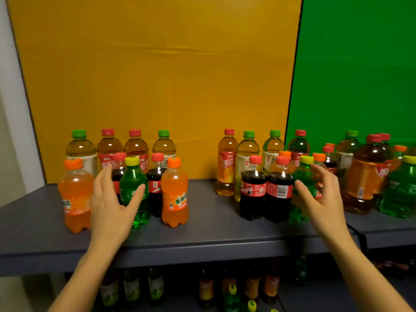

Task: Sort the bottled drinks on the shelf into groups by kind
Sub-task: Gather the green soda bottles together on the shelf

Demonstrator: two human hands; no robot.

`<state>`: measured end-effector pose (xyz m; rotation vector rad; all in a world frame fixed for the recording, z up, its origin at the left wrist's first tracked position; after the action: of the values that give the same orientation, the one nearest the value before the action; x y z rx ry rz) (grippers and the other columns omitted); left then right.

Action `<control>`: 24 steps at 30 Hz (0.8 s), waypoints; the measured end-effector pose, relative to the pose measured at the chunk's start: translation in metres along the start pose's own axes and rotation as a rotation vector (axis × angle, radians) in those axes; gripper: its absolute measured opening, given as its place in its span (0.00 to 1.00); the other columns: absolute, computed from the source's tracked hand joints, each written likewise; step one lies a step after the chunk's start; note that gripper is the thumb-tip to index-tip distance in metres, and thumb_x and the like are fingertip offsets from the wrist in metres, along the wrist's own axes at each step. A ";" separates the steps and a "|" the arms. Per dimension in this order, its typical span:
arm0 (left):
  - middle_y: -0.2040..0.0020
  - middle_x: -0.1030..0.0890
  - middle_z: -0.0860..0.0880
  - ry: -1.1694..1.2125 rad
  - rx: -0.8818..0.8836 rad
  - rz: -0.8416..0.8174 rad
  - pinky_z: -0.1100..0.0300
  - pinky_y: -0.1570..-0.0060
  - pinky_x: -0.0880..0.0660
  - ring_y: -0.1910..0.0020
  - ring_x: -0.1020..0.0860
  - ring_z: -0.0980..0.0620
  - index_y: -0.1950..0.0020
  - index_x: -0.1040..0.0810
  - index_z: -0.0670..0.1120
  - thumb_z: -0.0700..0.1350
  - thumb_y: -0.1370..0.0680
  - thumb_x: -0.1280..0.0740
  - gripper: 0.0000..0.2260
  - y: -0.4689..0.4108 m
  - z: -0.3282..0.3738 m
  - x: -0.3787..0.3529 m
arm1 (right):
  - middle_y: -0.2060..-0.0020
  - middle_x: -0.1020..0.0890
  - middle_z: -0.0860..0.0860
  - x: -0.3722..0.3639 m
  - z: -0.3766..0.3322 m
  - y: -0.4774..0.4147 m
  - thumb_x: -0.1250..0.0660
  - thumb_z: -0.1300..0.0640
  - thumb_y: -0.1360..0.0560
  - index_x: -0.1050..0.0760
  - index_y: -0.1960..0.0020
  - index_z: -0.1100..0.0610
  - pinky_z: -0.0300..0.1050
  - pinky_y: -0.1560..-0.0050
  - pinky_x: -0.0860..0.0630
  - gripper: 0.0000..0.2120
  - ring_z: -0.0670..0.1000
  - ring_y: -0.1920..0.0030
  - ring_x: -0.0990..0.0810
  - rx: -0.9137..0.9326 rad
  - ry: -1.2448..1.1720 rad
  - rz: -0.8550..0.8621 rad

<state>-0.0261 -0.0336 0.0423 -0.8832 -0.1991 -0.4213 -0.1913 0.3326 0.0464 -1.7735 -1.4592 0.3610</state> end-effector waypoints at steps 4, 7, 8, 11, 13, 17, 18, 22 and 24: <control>0.25 0.43 0.41 -0.053 0.039 0.054 0.48 0.30 0.44 0.26 0.44 0.44 0.25 0.47 0.42 0.52 0.24 0.37 0.33 -0.013 -0.008 -0.020 | 0.29 0.38 0.57 -0.008 0.023 -0.021 0.35 0.47 0.25 0.44 0.26 0.57 0.55 0.28 0.42 0.33 0.55 0.29 0.40 -0.042 0.077 0.049; 0.26 0.40 0.41 -0.064 0.068 0.060 0.48 0.31 0.42 0.27 0.43 0.43 0.26 0.45 0.41 0.52 0.23 0.38 0.31 -0.013 -0.022 -0.035 | 0.29 0.38 0.58 -0.017 0.043 -0.027 0.36 0.48 0.24 0.43 0.27 0.59 0.53 0.29 0.44 0.31 0.56 0.29 0.41 -0.093 0.092 0.065; 0.28 0.39 0.40 -0.087 0.063 0.073 0.47 0.32 0.41 0.28 0.41 0.43 0.27 0.43 0.40 0.52 0.23 0.38 0.30 -0.013 -0.021 -0.035 | 0.30 0.38 0.59 -0.018 0.046 -0.028 0.37 0.48 0.24 0.43 0.27 0.59 0.52 0.29 0.44 0.30 0.57 0.29 0.41 -0.103 0.086 0.070; 0.34 0.34 0.36 -0.136 0.050 0.123 0.46 0.37 0.36 0.34 0.37 0.40 0.31 0.38 0.36 0.50 0.24 0.36 0.27 -0.012 -0.023 -0.039 | 0.31 0.37 0.59 -0.021 0.056 -0.026 0.40 0.44 0.25 0.41 0.28 0.59 0.51 0.31 0.42 0.31 0.57 0.30 0.40 -0.120 0.094 0.102; 0.36 0.33 0.36 -0.157 0.057 0.133 0.46 0.40 0.34 0.37 0.36 0.39 0.33 0.37 0.35 0.49 0.27 0.32 0.29 -0.012 -0.024 -0.041 | 0.33 0.36 0.59 -0.021 0.058 -0.024 0.41 0.42 0.28 0.40 0.29 0.59 0.51 0.32 0.41 0.33 0.58 0.31 0.38 -0.111 0.081 0.131; 0.38 0.32 0.35 -0.135 0.067 0.137 0.45 0.40 0.33 0.37 0.34 0.38 0.34 0.36 0.35 0.46 0.31 0.26 0.32 -0.012 -0.027 -0.042 | 0.35 0.36 0.60 -0.018 0.055 -0.022 0.35 0.51 0.24 0.39 0.31 0.62 0.48 0.38 0.36 0.27 0.58 0.35 0.33 -0.098 0.079 0.173; 0.38 0.32 0.35 -0.108 0.073 0.131 0.44 0.41 0.32 0.38 0.33 0.38 0.34 0.36 0.36 0.45 0.31 0.26 0.32 -0.012 -0.027 -0.042 | 0.35 0.36 0.61 -0.017 0.054 -0.020 0.36 0.53 0.24 0.39 0.32 0.62 0.46 0.41 0.35 0.26 0.57 0.37 0.32 -0.103 0.083 0.180; 0.39 0.29 0.36 0.000 0.057 0.115 0.45 0.46 0.29 0.41 0.28 0.36 0.33 0.38 0.38 0.44 0.30 0.27 0.31 -0.008 -0.023 -0.040 | 0.35 0.36 0.59 -0.013 0.046 -0.013 0.39 0.44 0.24 0.40 0.31 0.60 0.47 0.47 0.34 0.29 0.52 0.44 0.31 -0.072 0.102 0.196; 0.39 0.28 0.36 0.050 0.052 0.141 0.47 0.46 0.30 0.41 0.28 0.36 0.33 0.38 0.38 0.42 0.30 0.27 0.30 -0.005 -0.019 -0.036 | 0.33 0.37 0.57 -0.012 0.048 -0.011 0.42 0.40 0.24 0.41 0.30 0.56 0.49 0.48 0.33 0.29 0.52 0.44 0.31 -0.104 0.106 0.168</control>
<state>-0.0609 -0.0413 0.0218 -0.8290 -0.1005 -0.3052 -0.2342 0.3407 0.0206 -1.9743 -1.2791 0.2756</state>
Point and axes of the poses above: each hand's wrist, its own y-axis away from the middle knuckle, its own x-axis out of the back of the hand, z = x × y, the point moved 6 cm from there along -y, towards the middle knuckle
